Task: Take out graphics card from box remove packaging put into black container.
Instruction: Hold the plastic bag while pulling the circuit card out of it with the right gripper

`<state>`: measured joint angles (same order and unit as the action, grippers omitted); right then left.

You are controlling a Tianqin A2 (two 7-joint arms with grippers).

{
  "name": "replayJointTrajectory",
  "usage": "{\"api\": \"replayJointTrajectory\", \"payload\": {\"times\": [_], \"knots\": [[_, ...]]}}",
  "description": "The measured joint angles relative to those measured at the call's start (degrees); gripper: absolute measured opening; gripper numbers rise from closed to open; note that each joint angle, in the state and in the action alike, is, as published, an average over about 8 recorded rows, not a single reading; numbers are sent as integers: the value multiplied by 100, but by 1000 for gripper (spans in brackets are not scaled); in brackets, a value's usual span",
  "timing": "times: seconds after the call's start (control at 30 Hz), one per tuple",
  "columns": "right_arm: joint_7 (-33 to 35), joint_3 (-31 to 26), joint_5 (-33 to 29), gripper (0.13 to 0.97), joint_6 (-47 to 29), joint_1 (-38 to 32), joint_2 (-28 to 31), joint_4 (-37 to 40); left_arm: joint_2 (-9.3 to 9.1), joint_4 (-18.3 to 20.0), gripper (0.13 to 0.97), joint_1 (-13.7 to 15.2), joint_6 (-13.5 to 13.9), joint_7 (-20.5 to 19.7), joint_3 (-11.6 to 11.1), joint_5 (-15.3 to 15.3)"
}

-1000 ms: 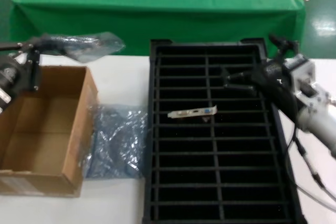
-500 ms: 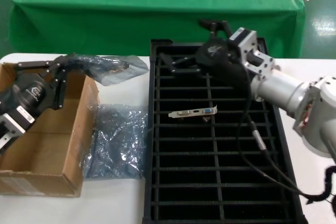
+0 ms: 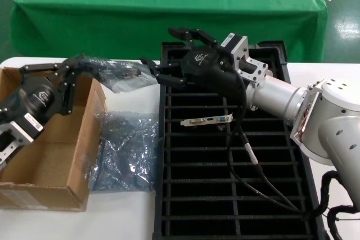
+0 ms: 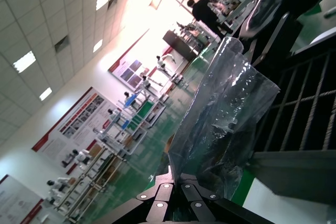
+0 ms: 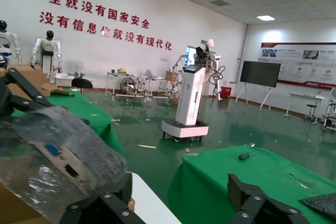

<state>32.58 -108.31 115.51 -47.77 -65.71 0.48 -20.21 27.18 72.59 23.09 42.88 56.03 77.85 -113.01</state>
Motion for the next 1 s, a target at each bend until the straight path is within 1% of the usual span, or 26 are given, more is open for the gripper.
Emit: {"api": "replayJointTrajectory", "payload": {"times": [0.17, 0.2, 0.47, 0.5, 0.63, 0.77, 0.8, 1.0], "knots": [[-191, 60, -194, 632, 33, 126, 5, -248, -65, -233, 138, 208, -72, 193, -17, 48], [-244, 70, -241, 632, 48, 161, 13, -319, -79, -293, 138, 262, -85, 239, -18, 58], [-623, 128, -594, 414, 141, 399, 83, -832, -245, -725, 138, 682, -222, 655, -11, 147], [-651, 138, -629, 414, 140, 417, 86, -868, -270, -769, 138, 729, -244, 705, -11, 157], [-689, 198, -733, 334, 99, 452, 75, -914, -355, -912, 138, 887, -310, 859, -1, 192], [-639, 278, -782, 253, 28, 441, 40, -844, -407, -976, 138, 974, -336, 941, 21, 216], [-616, 297, -785, 253, 9, 432, 30, -812, -418, -983, 138, 988, -341, 955, 28, 221], [-444, 336, -706, 182, -94, 333, -20, -571, -488, -1034, 138, 1075, -369, 1032, 81, 259]]}}
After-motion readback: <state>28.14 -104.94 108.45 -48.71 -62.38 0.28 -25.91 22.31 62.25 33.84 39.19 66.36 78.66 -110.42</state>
